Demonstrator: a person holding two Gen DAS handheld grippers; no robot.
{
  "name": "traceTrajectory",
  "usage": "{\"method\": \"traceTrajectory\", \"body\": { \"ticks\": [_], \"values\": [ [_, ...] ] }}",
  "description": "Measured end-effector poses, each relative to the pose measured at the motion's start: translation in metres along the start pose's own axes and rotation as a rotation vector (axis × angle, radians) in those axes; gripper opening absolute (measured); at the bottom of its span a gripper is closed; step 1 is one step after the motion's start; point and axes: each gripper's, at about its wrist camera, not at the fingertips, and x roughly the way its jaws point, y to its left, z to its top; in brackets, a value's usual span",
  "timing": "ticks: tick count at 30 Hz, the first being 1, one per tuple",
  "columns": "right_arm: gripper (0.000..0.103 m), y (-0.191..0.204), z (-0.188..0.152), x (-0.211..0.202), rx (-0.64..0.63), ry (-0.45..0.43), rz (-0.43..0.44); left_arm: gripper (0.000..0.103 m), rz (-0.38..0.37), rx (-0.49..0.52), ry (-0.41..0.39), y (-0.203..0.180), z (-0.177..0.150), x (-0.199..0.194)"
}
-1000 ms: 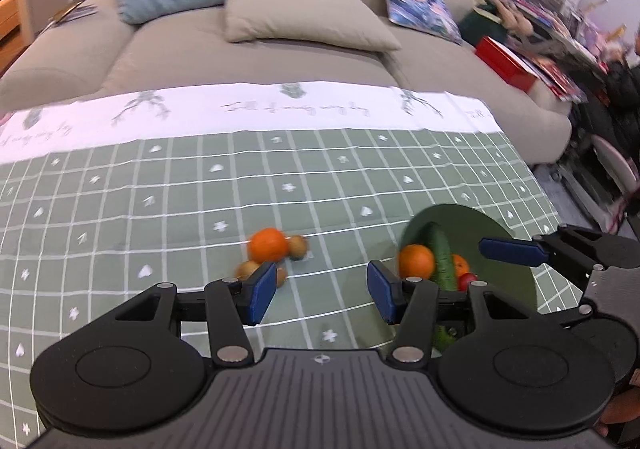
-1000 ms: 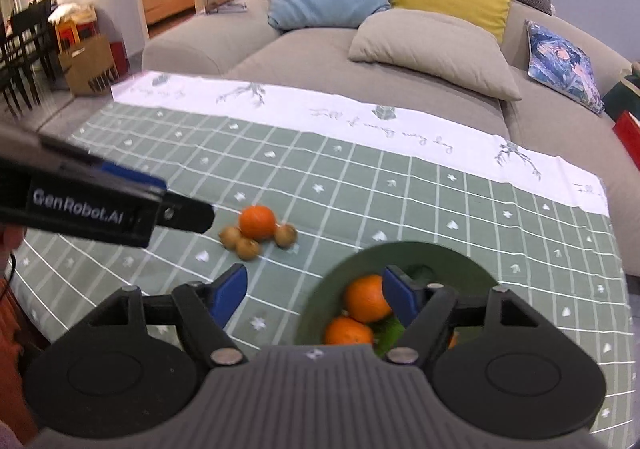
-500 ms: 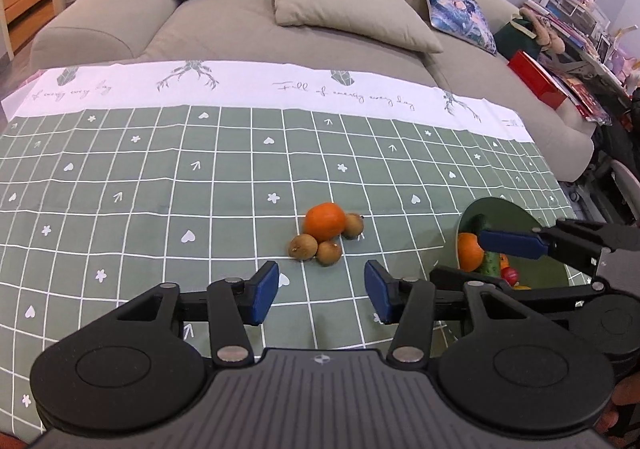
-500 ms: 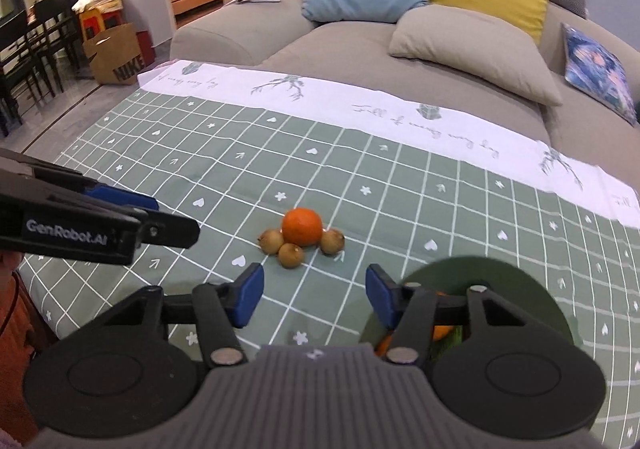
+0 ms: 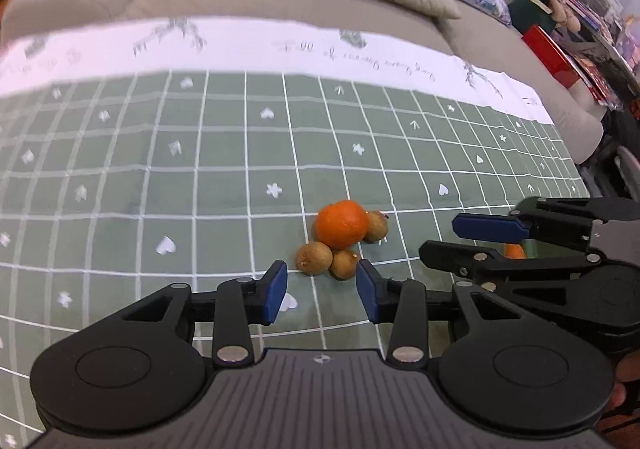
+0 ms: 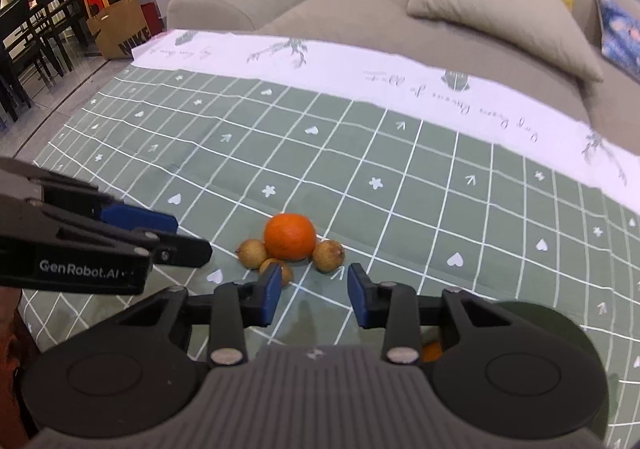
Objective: Organize fruits
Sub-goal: 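Grasp a brown kiwi with the left tool while the right tool grasps another kiwi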
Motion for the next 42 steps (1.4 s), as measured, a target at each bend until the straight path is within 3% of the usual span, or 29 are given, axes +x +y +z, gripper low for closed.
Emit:
{"method": "traceTrajectory", "body": {
  "ticks": [15, 29, 36, 42],
  "values": [
    [0.029, -0.021, 0.015, 0.058, 0.04, 0.116, 0.037, 0.044, -0.007, -0.048, 0.093, 0.013, 0.014, 0.049],
    [0.026, -0.022, 0.018, 0.075, 0.036, 0.131, 0.051, 0.043, -0.042, -0.107, 0.107, 0.021, 0.017, 0.061],
    [0.018, -0.024, 0.017, 0.078, 0.058, 0.127, 0.074, 0.029, -0.073, -0.167, 0.11, 0.027, 0.016, 0.062],
    [0.016, -0.017, 0.015, 0.07, 0.044, 0.126, 0.067, 0.029, -0.039, -0.153, 0.112, 0.027, 0.011, 0.056]
  ]
}}
